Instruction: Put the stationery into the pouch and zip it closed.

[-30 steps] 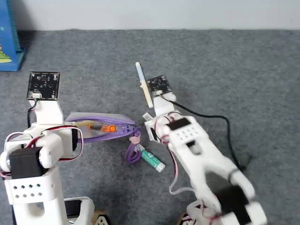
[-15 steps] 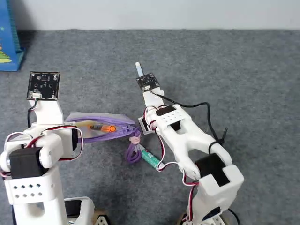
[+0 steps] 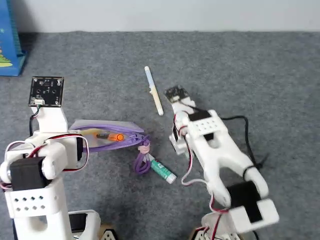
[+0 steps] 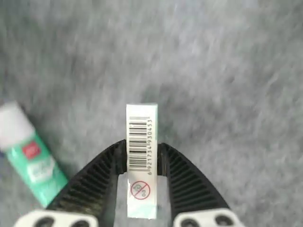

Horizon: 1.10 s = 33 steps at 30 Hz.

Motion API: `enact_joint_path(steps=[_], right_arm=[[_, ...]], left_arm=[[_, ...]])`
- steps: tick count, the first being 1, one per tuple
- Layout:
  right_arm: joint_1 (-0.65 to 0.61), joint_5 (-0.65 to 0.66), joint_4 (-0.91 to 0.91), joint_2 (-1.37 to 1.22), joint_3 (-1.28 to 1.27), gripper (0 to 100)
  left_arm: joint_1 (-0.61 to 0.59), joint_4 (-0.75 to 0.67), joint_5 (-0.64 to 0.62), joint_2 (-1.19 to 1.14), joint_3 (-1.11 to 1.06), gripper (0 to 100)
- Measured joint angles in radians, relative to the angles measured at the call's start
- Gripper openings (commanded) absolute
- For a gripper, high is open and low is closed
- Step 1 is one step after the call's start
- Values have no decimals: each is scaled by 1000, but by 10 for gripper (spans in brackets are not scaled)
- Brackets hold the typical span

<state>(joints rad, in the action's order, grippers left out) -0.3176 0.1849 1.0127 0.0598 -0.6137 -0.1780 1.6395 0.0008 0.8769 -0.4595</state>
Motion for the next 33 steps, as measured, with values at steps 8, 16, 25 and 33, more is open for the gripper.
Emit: enact_joint_path(steps=[8,16,25,33], right_arm=[[-3,37,8,338,-212,8],[-23,38,87,904,-270,8],[-304,-9,109,1343,-270,8],[-436,-144,-140,1372,-270,8]], left_arm=[[0,0,0,0,0,12],[0,0,0,0,0,12],[0,0,0,0,0,12],[0,0,0,0,0,12]])
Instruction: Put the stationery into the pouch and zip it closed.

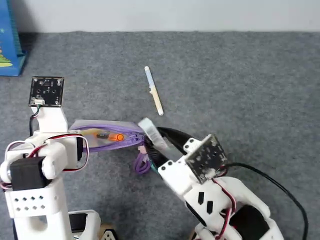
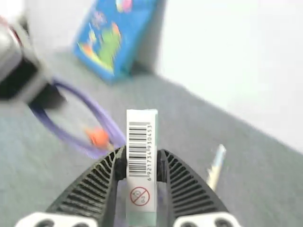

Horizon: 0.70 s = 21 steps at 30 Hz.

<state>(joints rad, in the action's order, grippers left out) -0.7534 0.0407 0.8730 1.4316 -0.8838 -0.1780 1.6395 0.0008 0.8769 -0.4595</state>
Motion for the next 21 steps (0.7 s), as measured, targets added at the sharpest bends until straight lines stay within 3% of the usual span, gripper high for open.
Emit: enact_joint_path(steps=[6,21], right_arm=[[-109,-106,-210,0,-51,7],[-203,-114,-710,-52,-307,7]], left_arm=[[0,0,0,0,0,12],[0,0,0,0,0,12]])
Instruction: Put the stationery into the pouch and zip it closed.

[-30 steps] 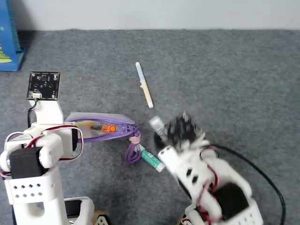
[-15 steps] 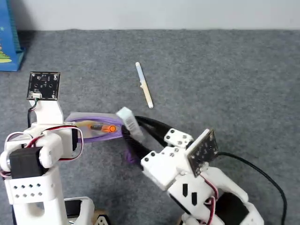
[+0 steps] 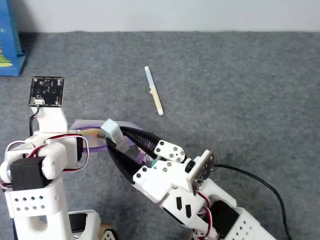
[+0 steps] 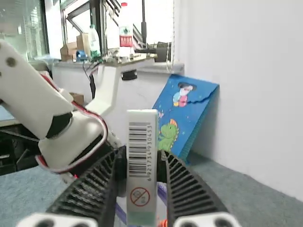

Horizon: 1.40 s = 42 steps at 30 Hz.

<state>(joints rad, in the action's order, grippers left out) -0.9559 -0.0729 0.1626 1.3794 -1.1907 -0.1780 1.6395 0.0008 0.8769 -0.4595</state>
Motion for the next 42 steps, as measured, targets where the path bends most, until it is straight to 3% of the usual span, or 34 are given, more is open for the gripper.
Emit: enact_joint_path(steps=[12,22,28,30,39,42], right_arm=[[-2,-3,-308,-353,0,7],[18,-3,-358,-388,-28,13],[18,-6,-359,-388,-28,226],[18,-6,-359,-388,-28,253],[18,-8,-359,-388,-28,153],[18,-8,-359,-388,-28,74]], left_arm=[[0,0,0,0,0,12],[0,0,0,0,0,12],[0,0,0,0,-6,12],[0,0,0,0,-6,12],[0,0,0,0,-6,12],[0,0,0,0,-6,12]])
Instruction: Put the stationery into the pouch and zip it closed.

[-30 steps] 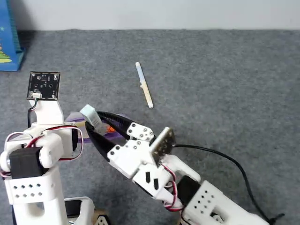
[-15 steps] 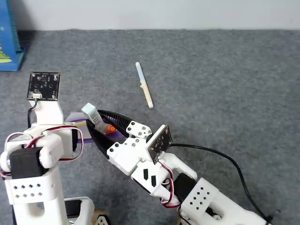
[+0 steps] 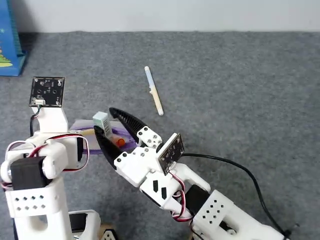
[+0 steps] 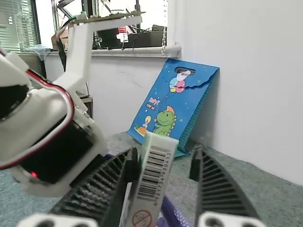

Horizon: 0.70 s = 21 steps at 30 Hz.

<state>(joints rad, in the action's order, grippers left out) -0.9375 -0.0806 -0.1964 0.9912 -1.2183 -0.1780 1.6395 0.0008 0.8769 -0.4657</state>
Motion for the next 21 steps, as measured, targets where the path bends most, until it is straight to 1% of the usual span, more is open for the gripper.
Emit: enact_joint_path(steps=[2,4,6,9,15,18,21], right_arm=[[0,0,0,0,0,0],[0,0,0,0,0,22],[0,0,0,0,0,5],[12,0,-9,0,0,8],[49,0,-84,0,-3,9],[51,0,-91,0,-44,9],[51,52,-98,3,-89,9]], left_arm=[[0,0,0,0,0,12],[0,0,0,0,0,12],[0,0,0,0,0,12],[0,0,0,0,0,12],[0,0,0,0,0,12],[0,0,0,0,0,12],[5,0,0,0,0,12]])
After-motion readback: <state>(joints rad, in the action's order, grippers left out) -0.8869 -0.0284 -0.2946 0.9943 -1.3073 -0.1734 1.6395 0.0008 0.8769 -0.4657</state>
